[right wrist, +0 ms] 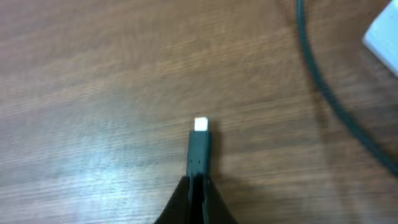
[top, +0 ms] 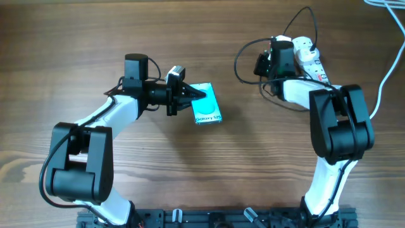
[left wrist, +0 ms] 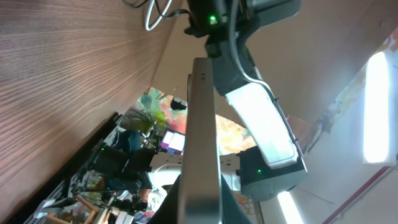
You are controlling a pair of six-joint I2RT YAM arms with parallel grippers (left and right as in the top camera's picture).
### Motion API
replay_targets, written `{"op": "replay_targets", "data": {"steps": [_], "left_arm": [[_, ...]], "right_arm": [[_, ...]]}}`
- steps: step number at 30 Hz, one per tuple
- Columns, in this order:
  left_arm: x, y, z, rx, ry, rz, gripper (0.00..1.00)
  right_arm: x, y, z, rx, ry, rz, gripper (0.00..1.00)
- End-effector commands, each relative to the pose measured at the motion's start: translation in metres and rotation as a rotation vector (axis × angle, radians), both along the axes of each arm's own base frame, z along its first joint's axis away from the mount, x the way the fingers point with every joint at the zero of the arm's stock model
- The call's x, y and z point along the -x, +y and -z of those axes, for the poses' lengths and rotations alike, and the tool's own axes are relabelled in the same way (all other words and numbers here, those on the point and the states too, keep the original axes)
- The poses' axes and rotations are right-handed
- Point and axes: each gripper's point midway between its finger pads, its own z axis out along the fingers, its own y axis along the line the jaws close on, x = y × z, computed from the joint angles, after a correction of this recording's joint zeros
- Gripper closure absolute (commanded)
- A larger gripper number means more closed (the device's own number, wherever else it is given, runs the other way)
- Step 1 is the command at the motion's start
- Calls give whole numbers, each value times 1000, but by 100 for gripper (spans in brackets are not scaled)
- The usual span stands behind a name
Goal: Plug charger to phone and switch on socket
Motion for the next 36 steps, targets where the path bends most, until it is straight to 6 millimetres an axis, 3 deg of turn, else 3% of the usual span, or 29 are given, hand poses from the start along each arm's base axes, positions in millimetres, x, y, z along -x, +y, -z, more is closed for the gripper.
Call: {"op": "replay_targets", "data": {"steps": [1,7,9,11,14,18,25,28,30,31,32,35,36], "left_arm": [[-3,5,-12,21,-41,0,96],[-3,5,-12,21,-42,0,96],[-3,5,-12,21,-42,0,96],[-3,5,-12,21,-43,0,96],[-3,5,-12,21,-50,0,96],[-3,5,-12,21,-50,0,96],[-3,5,-12,21,-50,0,96],[-3,5,-12,21,-50,0,96],[-3,5,-12,20,-50,-1,96],[-4,5,-12,18,-51,-3,96],[-4,5,-12,18,-50,-2,96],[-4,5,-12,18,-50,-2,96],[-4,5,-12,18,-50,-2,96]], "right_arm": [[65,19,41,-88,293,-70,95],[106,12,-13,-77,395,-66,95],[130,14,-30,-96,459,-80,96],[156,15,-34,-110,550,-91,96],[179,18,-24,-93,633,-103,95],[174,24,-14,-54,580,-119,94],[163,13,-9,82,500,-78,91],[170,15,-2,62,516,-54,88],[173,17,1,51,520,-51,82],[171,19,1,43,513,-55,74],[169,21,0,31,502,-64,58],[165,23,-2,27,484,-64,36],[165,23,-2,26,485,-64,19]]}}
